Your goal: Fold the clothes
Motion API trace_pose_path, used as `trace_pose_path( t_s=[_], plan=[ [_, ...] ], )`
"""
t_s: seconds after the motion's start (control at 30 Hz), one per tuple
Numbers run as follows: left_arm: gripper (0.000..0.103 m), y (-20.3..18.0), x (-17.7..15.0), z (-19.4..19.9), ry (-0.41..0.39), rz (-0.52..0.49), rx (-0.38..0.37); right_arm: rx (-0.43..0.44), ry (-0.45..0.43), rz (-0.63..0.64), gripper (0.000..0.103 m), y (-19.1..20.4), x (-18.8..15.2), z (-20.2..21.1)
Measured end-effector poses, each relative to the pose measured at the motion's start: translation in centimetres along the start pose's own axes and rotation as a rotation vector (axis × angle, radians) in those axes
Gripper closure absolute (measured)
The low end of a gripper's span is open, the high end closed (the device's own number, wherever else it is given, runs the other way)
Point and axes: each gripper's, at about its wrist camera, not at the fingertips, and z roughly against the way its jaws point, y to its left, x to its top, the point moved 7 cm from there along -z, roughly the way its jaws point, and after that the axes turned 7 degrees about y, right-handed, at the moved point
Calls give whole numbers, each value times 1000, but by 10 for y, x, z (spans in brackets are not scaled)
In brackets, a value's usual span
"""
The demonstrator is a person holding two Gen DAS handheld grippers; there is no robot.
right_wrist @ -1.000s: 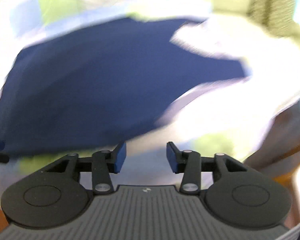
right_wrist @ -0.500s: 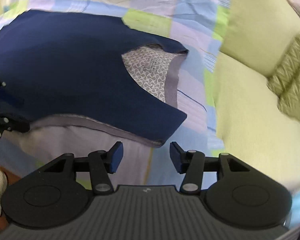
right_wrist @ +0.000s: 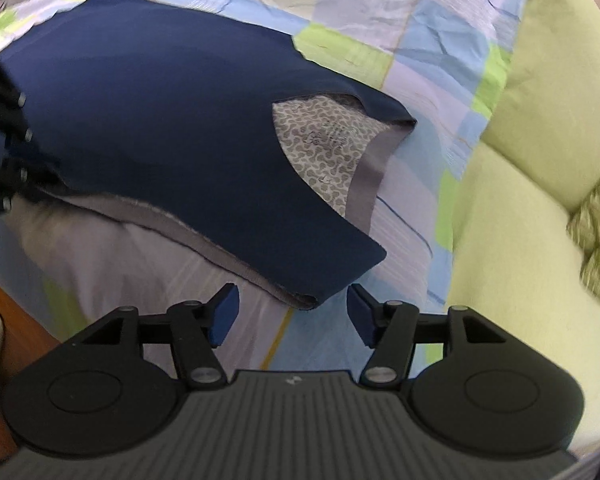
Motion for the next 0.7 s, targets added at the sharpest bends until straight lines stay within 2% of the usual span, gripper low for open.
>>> trace_pose_path(
  t_s=[0.1,0.2,0.43,0.57,0.7],
  plan=[
    [103,-1,-5,4,-11,-8,-3,-47,1,124,69,4,-1,-5],
    [103,-5,-7,4,-16,-21,-4,-94,-10,227,72,10,0,-11],
    [103,-7,-6,1,-10,1,-13,-121,-17,329,74,20,6,-7],
    [102,-7,-2,-4,-1,6,-7,-176,3,416,75,26,0,-16],
    [102,-7,-1,-6,0,14,-17,-181,-14,432,87,29,5,-18]
  ],
)
